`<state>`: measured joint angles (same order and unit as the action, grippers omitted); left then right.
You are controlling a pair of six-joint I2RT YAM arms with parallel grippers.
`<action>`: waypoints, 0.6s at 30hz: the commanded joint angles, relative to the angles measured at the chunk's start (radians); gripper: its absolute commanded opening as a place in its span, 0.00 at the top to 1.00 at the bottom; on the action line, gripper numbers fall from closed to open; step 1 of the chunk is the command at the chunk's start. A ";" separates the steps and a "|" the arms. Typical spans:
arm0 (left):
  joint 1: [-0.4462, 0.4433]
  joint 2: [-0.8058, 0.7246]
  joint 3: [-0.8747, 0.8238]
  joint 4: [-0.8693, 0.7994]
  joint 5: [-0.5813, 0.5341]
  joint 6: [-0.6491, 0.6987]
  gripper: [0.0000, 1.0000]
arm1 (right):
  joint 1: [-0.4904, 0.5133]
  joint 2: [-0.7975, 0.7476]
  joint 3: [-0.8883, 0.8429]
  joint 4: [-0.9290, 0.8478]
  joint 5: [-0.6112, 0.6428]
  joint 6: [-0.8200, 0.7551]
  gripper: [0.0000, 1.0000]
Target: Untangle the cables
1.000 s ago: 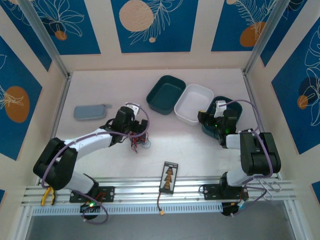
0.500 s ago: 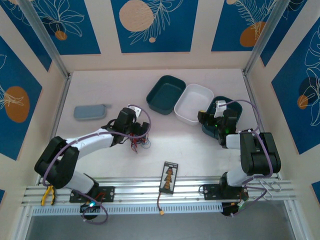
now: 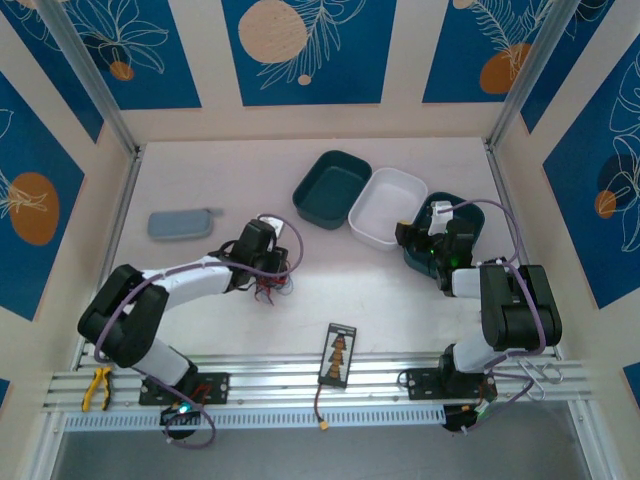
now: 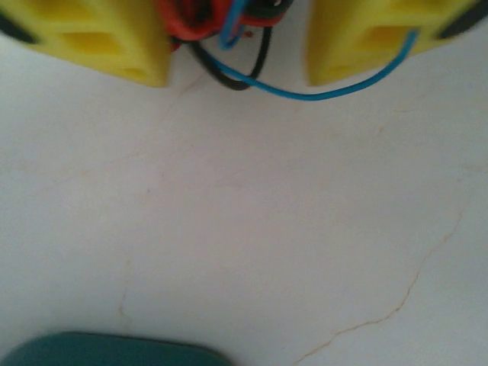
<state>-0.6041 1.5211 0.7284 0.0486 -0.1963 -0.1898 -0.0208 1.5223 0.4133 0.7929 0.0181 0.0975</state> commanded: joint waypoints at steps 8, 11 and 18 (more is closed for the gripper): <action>-0.009 -0.118 0.052 -0.054 0.034 -0.026 1.00 | 0.002 0.001 0.008 0.006 -0.016 -0.003 0.01; -0.009 -0.147 0.086 -0.065 0.061 -0.023 1.00 | 0.001 0.001 0.007 0.005 -0.016 -0.003 0.01; -0.009 -0.203 0.138 -0.095 0.118 -0.021 1.00 | 0.001 0.001 0.007 0.005 -0.015 -0.003 0.01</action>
<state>-0.6048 1.3540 0.8284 -0.0242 -0.1249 -0.2085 -0.0208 1.5223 0.4133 0.7929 0.0181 0.0975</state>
